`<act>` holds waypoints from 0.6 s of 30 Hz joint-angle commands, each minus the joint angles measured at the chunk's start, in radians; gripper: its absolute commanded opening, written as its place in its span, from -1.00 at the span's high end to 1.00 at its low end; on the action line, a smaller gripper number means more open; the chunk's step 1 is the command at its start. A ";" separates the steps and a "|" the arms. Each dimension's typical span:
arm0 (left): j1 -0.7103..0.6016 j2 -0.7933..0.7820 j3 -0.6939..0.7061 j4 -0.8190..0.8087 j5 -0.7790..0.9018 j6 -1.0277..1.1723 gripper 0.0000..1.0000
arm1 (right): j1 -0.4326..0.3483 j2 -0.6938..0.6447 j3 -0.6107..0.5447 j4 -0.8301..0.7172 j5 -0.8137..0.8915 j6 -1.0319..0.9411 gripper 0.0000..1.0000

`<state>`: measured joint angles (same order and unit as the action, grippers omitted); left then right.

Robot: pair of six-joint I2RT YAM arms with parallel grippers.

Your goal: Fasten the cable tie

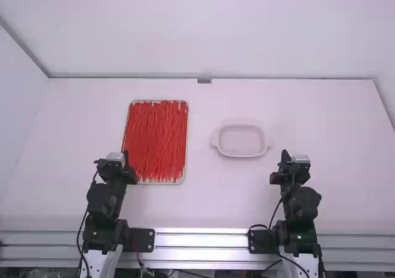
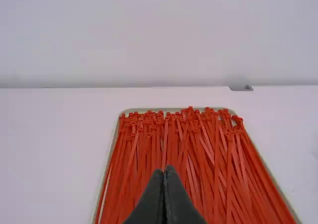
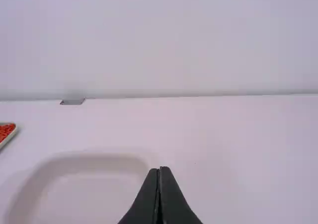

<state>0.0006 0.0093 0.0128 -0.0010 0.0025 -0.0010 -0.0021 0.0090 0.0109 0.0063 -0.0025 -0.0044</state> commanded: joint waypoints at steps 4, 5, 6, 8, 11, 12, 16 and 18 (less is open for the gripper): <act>0.000 0.003 0.002 0.000 0.001 0.000 0.98 | 0.000 0.002 0.001 0.001 0.002 0.001 0.98; 0.000 0.004 0.003 0.000 0.001 -0.001 0.98 | 0.000 0.004 0.002 0.002 0.002 0.001 0.98; 0.000 0.006 0.005 0.000 0.002 -0.001 0.97 | 0.000 0.006 0.003 0.002 0.001 0.001 0.97; 0.001 0.017 0.014 -0.002 0.003 -0.002 0.95 | 0.001 0.015 0.008 0.004 0.001 0.003 0.95; 0.002 0.038 0.031 -0.006 0.007 -0.006 0.91 | 0.003 0.034 0.019 0.006 -0.001 0.004 0.91; 0.002 0.049 0.040 -0.009 0.008 -0.009 0.90 | 0.004 0.044 0.024 0.007 -0.002 0.003 0.90; 0.003 0.102 0.077 -0.019 0.015 -0.021 0.82 | 0.011 0.093 0.048 0.013 -0.005 0.004 0.82; 0.004 0.133 0.096 -0.024 0.020 -0.020 0.77 | 0.016 0.122 0.062 0.016 -0.007 0.006 0.77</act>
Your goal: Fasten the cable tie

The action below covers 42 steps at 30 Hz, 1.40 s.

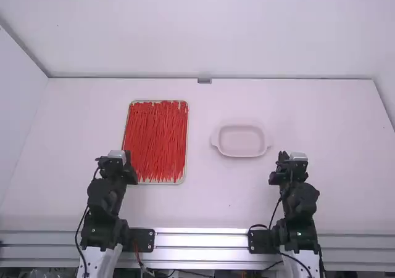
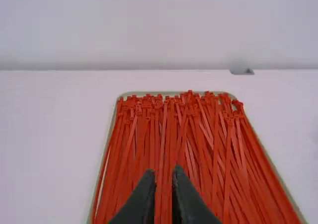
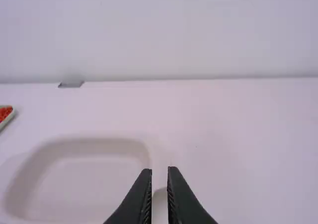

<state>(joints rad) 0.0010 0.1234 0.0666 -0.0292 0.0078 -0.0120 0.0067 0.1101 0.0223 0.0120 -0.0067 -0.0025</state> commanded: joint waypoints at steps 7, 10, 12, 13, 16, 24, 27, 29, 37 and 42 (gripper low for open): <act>0.008 0.168 0.138 -0.034 0.050 -0.004 0.56 | 0.032 0.161 0.118 0.021 -0.019 0.023 0.55; 0.010 0.226 0.177 -0.054 0.065 -0.008 0.47 | 0.044 0.213 0.149 0.011 -0.021 0.028 0.46; 0.012 0.282 0.216 -0.072 0.086 -0.010 0.38 | 0.057 0.259 0.182 -0.004 -0.027 0.033 0.38; 0.012 0.306 0.232 -0.081 0.095 -0.012 0.34 | 0.063 0.279 0.197 -0.011 -0.029 0.035 0.34; 0.014 0.372 0.277 -0.101 0.119 -0.015 0.24 | 0.081 0.330 0.236 -0.029 -0.035 0.040 0.24; 0.021 0.578 0.418 -0.153 0.173 -0.031 -0.08 | 0.122 0.486 0.343 -0.057 -0.051 0.055 -0.08; 0.023 0.655 0.470 -0.179 0.189 -0.036 -0.19 | 0.135 0.551 0.383 -0.059 -0.059 0.062 -0.20; 0.024 0.711 0.508 -0.193 0.203 -0.039 -0.28 | 0.146 0.600 0.411 -0.059 -0.064 0.066 -0.29; 0.030 0.898 0.636 -0.241 0.251 -0.053 -0.57 | 0.208 0.773 0.507 -0.031 -0.079 0.093 -0.58; 0.036 0.989 0.698 -0.269 0.273 -0.058 -0.71 | 0.245 0.849 0.553 -0.024 -0.083 0.089 -0.72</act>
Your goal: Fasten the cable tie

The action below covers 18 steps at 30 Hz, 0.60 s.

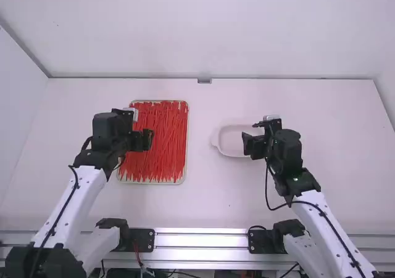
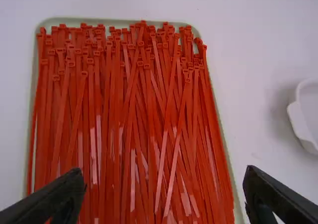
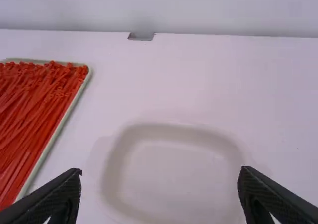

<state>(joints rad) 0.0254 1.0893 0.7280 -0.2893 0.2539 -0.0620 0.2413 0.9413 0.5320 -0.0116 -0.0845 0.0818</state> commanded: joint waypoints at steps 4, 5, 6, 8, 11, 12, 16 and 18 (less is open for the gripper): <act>0.011 0.083 0.077 -0.025 0.051 -0.012 -0.80 | 0.020 0.067 0.073 -0.010 -0.012 0.010 -0.81; 0.014 0.101 0.090 -0.029 0.065 -0.012 -0.83 | 0.020 0.083 0.083 -0.019 -0.013 0.011 -0.83; 0.011 0.117 0.101 -0.033 0.077 -0.012 -0.85 | 0.020 0.096 0.091 -0.025 -0.019 0.013 -0.86; 0.008 0.143 0.118 -0.040 0.082 -0.013 -0.89 | 0.021 0.118 0.104 -0.040 -0.023 0.015 -0.89; 0.007 0.167 0.135 -0.047 0.089 -0.017 -0.93 | 0.030 0.138 0.115 -0.048 -0.025 0.017 -0.93; 0.007 0.176 0.141 -0.050 0.092 -0.018 -0.95 | 0.037 0.146 0.120 -0.051 -0.025 0.017 -0.94; 0.007 0.194 0.153 -0.062 0.096 -0.032 -0.97 | 0.054 0.160 0.128 -0.057 -0.026 0.041 -0.97; 0.008 0.197 0.155 -0.070 0.097 -0.045 -0.98 | 0.062 0.162 0.130 -0.067 -0.027 0.053 -0.98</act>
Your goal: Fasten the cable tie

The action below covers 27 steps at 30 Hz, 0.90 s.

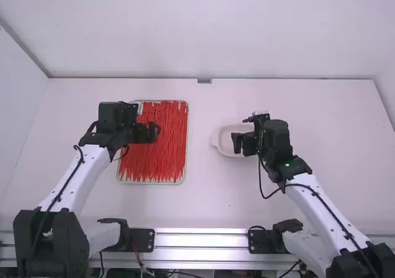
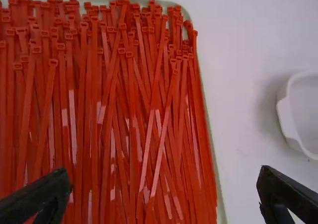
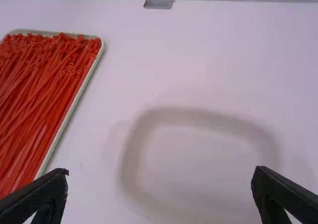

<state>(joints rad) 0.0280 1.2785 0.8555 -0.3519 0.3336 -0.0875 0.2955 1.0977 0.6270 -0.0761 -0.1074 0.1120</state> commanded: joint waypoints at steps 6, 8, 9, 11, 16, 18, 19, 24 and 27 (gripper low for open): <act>0.005 0.008 0.028 -0.048 0.018 -0.020 -0.97 | 0.013 0.006 0.035 -0.042 -0.005 0.023 -0.98; 0.005 0.008 0.028 -0.052 0.017 -0.020 -0.98 | 0.014 0.007 0.035 -0.044 -0.005 0.023 -0.97; 0.006 0.008 0.028 -0.055 0.018 -0.020 -0.98 | 0.012 0.007 0.035 -0.046 -0.005 0.023 -0.98; 0.005 0.008 0.028 -0.058 0.017 -0.020 -0.98 | 0.012 0.007 0.035 -0.045 -0.005 0.023 -0.98; 0.005 0.003 0.028 -0.065 -0.030 -0.020 -0.98 | 0.013 0.007 0.035 -0.045 -0.005 0.023 -0.97; 0.005 -0.018 0.028 -0.071 -0.039 -0.019 -0.98 | 0.012 0.007 0.035 -0.044 -0.005 0.023 -0.98; 0.006 -0.024 0.028 -0.071 -0.038 -0.019 -0.98 | 0.012 0.007 0.035 -0.044 -0.005 0.022 -0.98; 0.005 -0.078 0.037 -0.098 -0.063 -0.020 -0.98 | 0.012 0.007 0.035 -0.043 -0.004 0.023 -0.98; 0.005 -0.120 0.047 -0.135 -0.088 -0.020 -0.98 | 0.012 0.007 0.035 -0.040 -0.005 0.023 -0.97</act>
<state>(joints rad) 0.0284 1.2003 0.8612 -0.4732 0.2695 -0.1066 0.3065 1.0977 0.6312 -0.1184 -0.1097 0.1276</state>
